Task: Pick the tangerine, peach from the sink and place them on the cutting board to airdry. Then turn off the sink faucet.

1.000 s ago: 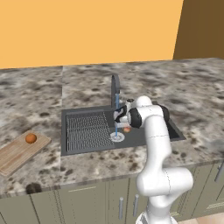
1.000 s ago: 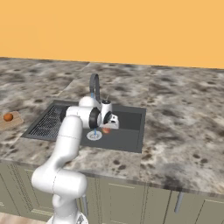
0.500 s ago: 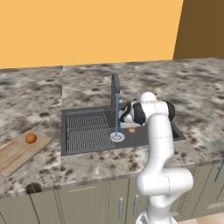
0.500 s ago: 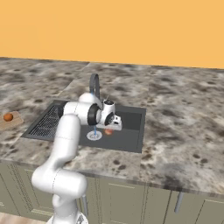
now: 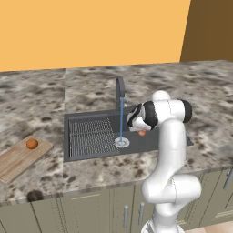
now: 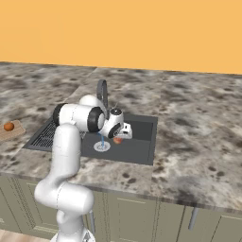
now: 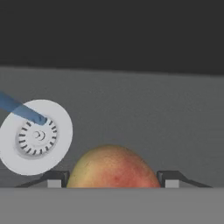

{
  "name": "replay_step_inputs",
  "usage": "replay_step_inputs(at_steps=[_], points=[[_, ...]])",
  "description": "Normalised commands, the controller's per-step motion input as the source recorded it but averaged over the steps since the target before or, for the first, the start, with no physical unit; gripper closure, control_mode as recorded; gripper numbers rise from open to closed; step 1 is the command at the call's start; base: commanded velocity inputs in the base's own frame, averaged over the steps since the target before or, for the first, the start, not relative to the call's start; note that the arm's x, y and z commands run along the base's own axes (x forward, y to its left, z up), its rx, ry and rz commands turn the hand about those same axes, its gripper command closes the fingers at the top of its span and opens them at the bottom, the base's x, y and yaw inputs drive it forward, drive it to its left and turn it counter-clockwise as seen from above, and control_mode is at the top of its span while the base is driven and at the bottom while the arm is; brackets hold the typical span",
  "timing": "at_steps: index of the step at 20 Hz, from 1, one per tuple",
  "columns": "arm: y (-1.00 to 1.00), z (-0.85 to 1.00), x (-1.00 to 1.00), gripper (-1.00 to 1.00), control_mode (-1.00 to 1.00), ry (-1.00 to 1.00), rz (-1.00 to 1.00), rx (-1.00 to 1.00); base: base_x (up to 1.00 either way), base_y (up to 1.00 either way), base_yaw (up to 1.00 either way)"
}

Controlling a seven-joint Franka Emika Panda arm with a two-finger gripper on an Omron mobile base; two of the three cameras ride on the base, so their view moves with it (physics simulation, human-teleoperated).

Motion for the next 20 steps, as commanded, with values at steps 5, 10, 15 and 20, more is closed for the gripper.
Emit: replay_step_inputs(at_steps=[5,10,15,20], points=[[-0.22,0.55,-0.55,1.0,-1.0,-0.21,0.03,0.0,0.0,0.0,0.0],[-0.23,0.75,-0.31,1.0,-1.0,-0.07,0.01,0.0,0.0,0.0,0.0],[-0.28,0.99,-0.07,1.0,-1.0,0.06,0.0,0.0,0.0,0.0,0.0],[-0.19,1.0,-0.03,1.0,-1.0,0.15,0.01,0.0,0.0,0.0,0.0]])
